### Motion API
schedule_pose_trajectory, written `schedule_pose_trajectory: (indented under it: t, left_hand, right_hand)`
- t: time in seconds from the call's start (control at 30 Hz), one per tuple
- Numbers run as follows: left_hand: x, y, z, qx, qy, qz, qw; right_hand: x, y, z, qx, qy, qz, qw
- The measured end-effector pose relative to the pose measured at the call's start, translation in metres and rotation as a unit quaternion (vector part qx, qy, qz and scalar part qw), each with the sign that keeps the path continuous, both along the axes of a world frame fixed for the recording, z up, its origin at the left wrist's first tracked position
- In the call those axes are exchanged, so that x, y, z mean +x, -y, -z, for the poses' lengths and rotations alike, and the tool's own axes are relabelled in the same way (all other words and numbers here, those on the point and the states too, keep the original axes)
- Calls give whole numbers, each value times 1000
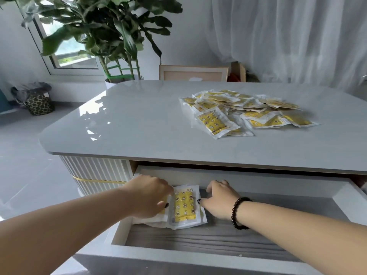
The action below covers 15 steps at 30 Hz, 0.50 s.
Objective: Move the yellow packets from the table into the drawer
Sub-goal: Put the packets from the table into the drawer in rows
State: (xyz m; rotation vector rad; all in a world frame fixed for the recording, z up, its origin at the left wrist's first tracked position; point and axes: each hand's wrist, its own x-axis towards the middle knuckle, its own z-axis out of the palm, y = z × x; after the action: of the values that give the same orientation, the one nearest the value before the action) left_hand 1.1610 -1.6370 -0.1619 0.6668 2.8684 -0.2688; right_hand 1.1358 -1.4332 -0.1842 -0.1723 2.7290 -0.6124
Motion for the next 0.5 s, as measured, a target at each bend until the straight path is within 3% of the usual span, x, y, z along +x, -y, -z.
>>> schedule_pose_trajectory:
  t: [0.17, 0.33, 0.5]
  left_hand:
    - [0, -19, -43, 108, -65, -42, 991]
    - [-8, -35, -70, 265, -113, -105, 952]
    - [-29, -42, -69, 307, -105, -118, 939]
  right_hand:
    - [14, -36, -51, 11, -40, -12, 999]
    - [10, -67, -94, -29, -90, 30, 995]
    - [-17, -92, -108, -95, -155, 98, 978]
